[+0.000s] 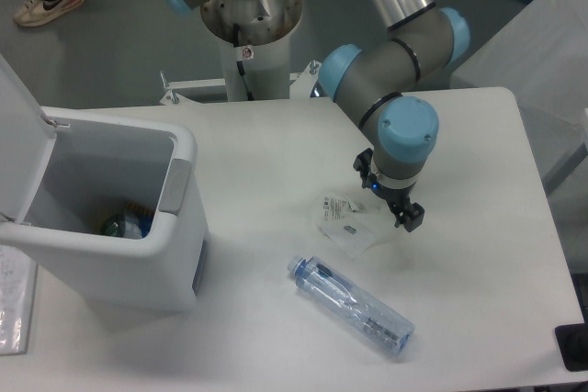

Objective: Place the trash in the trash can
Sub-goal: 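Move the gripper over the white crumpled wrapper and lower it, then close the gripper on the white wrapper and lift it, then carry the held wrapper over the white trash bin opening, then open the gripper to drop the wrapper into the bin, then move the open gripper over the clear water bottle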

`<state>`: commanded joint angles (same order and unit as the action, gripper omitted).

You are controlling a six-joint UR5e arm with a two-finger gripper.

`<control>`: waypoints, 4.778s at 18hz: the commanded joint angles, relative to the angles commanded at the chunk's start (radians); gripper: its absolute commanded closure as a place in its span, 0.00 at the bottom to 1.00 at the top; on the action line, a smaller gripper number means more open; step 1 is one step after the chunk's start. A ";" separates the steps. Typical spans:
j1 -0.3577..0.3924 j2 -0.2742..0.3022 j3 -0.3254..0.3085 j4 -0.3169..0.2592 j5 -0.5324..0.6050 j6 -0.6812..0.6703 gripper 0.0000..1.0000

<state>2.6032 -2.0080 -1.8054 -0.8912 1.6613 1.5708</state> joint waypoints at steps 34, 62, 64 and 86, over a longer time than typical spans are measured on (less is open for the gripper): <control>0.032 0.109 0.348 -0.146 -0.555 -0.512 1.00; -0.333 0.439 0.164 -0.186 -0.661 -0.758 0.00; -0.333 0.436 0.176 -0.184 -0.666 -0.767 0.00; -0.018 -0.058 0.432 -0.183 -0.456 -1.366 0.00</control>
<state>2.5848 -2.0660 -1.3731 -1.0738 1.2056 0.2043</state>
